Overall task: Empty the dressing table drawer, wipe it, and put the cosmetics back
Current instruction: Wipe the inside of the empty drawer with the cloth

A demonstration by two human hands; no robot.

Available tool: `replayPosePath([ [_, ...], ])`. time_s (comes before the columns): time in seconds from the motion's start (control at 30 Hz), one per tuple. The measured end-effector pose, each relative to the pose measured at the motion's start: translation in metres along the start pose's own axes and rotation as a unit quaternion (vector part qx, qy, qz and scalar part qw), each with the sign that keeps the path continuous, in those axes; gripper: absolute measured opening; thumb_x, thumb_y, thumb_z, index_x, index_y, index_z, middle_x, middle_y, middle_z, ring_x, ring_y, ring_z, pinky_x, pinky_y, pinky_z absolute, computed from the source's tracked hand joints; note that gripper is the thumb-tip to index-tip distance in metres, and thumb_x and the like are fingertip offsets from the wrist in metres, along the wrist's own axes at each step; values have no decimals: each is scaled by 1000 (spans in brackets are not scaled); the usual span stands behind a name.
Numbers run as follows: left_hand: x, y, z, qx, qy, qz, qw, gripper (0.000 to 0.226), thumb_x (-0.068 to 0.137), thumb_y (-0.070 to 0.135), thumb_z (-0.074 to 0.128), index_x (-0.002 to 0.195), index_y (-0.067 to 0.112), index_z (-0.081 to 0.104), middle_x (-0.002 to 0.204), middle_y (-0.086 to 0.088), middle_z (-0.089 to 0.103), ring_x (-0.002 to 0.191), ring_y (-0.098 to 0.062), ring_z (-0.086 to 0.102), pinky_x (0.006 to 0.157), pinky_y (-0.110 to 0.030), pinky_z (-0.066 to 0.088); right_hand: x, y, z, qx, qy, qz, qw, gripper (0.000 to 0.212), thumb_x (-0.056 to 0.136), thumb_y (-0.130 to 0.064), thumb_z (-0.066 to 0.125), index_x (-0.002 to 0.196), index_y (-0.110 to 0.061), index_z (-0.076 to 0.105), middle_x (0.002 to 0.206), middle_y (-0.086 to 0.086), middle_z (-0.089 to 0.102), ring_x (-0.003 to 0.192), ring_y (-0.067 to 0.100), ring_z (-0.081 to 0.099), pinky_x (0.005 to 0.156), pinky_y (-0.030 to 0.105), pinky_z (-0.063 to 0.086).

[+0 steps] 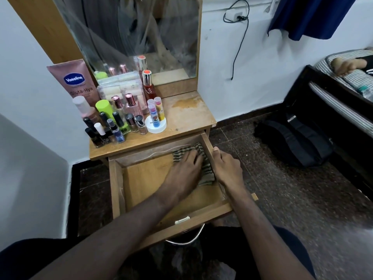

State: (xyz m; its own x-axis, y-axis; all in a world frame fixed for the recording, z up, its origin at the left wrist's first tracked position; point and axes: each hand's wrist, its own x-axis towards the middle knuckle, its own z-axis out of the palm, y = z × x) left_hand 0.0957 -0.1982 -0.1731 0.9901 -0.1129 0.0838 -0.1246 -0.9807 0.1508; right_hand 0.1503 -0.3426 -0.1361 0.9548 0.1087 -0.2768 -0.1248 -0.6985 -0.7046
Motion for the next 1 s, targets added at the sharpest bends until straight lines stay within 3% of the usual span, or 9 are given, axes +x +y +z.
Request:
replayPosePath([
  [0.1, -16, -1, 3, -28, -23, 27, 999, 57, 98, 55, 60, 140, 18, 49, 139, -5, 49, 126, -23, 49, 96, -40, 56, 0, 1, 0, 14, -4, -2, 1000, 58, 111, -51, 25, 119, -19, 72, 123, 19, 71, 120, 42, 60, 99, 47, 46],
  [0.23, -22, -16, 4, 0, -11, 73, 997, 36, 100, 30, 65, 129, 9, 61, 137, -13, 56, 123, -28, 57, 92, -41, 59, 4, 3, -7, 59, -10, 26, 998, 69, 109, -60, 24, 126, -13, 72, 131, 21, 68, 124, 39, 60, 105, 48, 46],
  [0.33, -24, -11, 8, 39, 12, 56, 998, 29, 99, 14, 62, 126, 5, 62, 129, -16, 61, 116, -30, 61, 87, -42, 61, 11, 7, -12, 104, -23, 50, 993, 73, 103, -71, 22, 122, -27, 77, 131, 14, 71, 125, 35, 63, 111, 50, 46],
  [0.43, -25, -10, 1, -63, 41, -31, 997, 28, 104, 26, 56, 126, 9, 57, 121, -10, 61, 105, -22, 58, 85, -32, 52, 17, 16, -9, 188, -14, 75, 979, 76, 90, -83, 24, 100, -35, 82, 110, 0, 80, 109, 26, 72, 104, 54, 54],
  [0.53, -22, -13, -23, -237, 62, -229, 942, 32, 105, 44, 56, 111, 14, 67, 98, -1, 68, 75, -5, 57, 60, -14, 37, 18, 16, -8, 200, -18, 79, 976, 77, 84, -86, 24, 93, -36, 82, 107, -2, 80, 107, 24, 73, 104, 54, 54],
  [0.63, -24, -10, -45, -368, -3, -328, 870, 29, 99, 48, 69, 109, 21, 73, 90, 6, 72, 75, -3, 66, 56, -15, 45, 14, 11, -9, 177, -13, 79, 981, 84, 80, -89, 21, 101, -35, 82, 117, 3, 77, 113, 28, 70, 107, 54, 51],
  [0.73, -32, 18, -51, -426, -68, -344, 834, 19, 104, 30, 66, 118, 17, 70, 95, 5, 73, 76, -5, 71, 54, -14, 54, 4, -1, -14, 140, -13, 66, 988, 76, 102, -74, 21, 124, -27, 77, 132, 13, 70, 127, 35, 61, 114, 50, 45],
  [0.87, -22, 78, -43, -412, -141, -338, 834, 20, 102, 17, 57, 116, 11, 70, 113, -11, 74, 103, -28, 72, 86, -36, 62, 5, 0, -10, 126, -21, 69, 989, 75, 105, -69, 21, 132, -21, 72, 140, 15, 64, 131, 36, 58, 115, 48, 43],
  [1.0, 13, 92, -52, -516, -92, -414, 744, 19, 105, 19, 49, 101, 16, 67, 98, -8, 70, 87, -23, 66, 75, -34, 58, 9, 5, -4, 143, -15, 75, 987, 81, 97, -76, 19, 120, -27, 78, 130, 13, 72, 127, 35, 62, 114, 52, 44],
])
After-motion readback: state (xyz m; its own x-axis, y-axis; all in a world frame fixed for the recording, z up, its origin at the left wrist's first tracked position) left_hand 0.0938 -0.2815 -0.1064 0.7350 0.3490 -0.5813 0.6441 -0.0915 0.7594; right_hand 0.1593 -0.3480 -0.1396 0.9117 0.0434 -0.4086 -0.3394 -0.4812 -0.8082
